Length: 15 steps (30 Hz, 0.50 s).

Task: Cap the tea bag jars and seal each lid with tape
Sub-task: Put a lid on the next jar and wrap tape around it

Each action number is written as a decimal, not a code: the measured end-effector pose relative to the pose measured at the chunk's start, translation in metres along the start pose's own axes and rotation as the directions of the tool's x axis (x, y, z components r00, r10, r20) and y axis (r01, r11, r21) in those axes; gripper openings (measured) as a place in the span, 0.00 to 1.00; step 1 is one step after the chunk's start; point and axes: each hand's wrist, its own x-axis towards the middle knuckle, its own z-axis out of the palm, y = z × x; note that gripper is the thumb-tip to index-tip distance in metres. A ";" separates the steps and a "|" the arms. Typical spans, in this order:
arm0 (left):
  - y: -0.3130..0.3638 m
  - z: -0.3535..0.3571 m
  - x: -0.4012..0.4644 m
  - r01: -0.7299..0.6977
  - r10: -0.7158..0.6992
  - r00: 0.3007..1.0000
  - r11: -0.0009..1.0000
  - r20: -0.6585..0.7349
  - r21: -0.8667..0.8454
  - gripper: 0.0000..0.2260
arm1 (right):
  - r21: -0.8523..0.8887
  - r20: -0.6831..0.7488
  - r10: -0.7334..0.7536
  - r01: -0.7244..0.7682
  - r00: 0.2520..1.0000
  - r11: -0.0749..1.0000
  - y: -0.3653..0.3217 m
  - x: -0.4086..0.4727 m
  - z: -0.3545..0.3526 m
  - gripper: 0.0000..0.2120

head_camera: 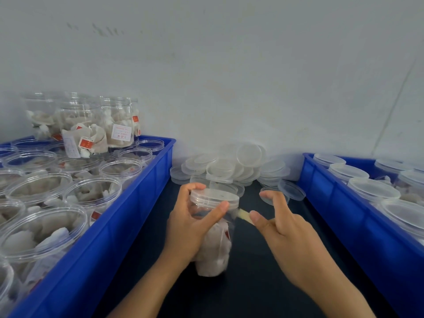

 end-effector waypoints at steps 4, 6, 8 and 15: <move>0.000 -0.001 0.001 -0.010 0.009 0.999 1.000 0.036 0.012 0.27 | -0.216 -0.091 -0.042 0.022 0.995 0.976 0.005 0.000 -0.005 0.20; 0.001 -0.001 0.000 -0.004 0.006 0.998 1.000 0.060 -0.019 0.27 | -0.226 -0.115 -0.086 0.058 0.990 0.972 0.007 0.002 -0.005 0.20; 0.002 -0.001 -0.001 0.012 -0.005 0.996 0.997 0.087 -0.072 0.26 | -0.200 -0.075 -0.093 0.077 0.993 0.977 0.007 0.004 -0.003 0.20; 0.004 -0.004 -0.001 0.044 -0.010 0.981 0.984 0.193 -0.175 0.27 | -0.189 -0.035 -0.101 0.093 0.994 0.978 0.006 0.005 0.001 0.21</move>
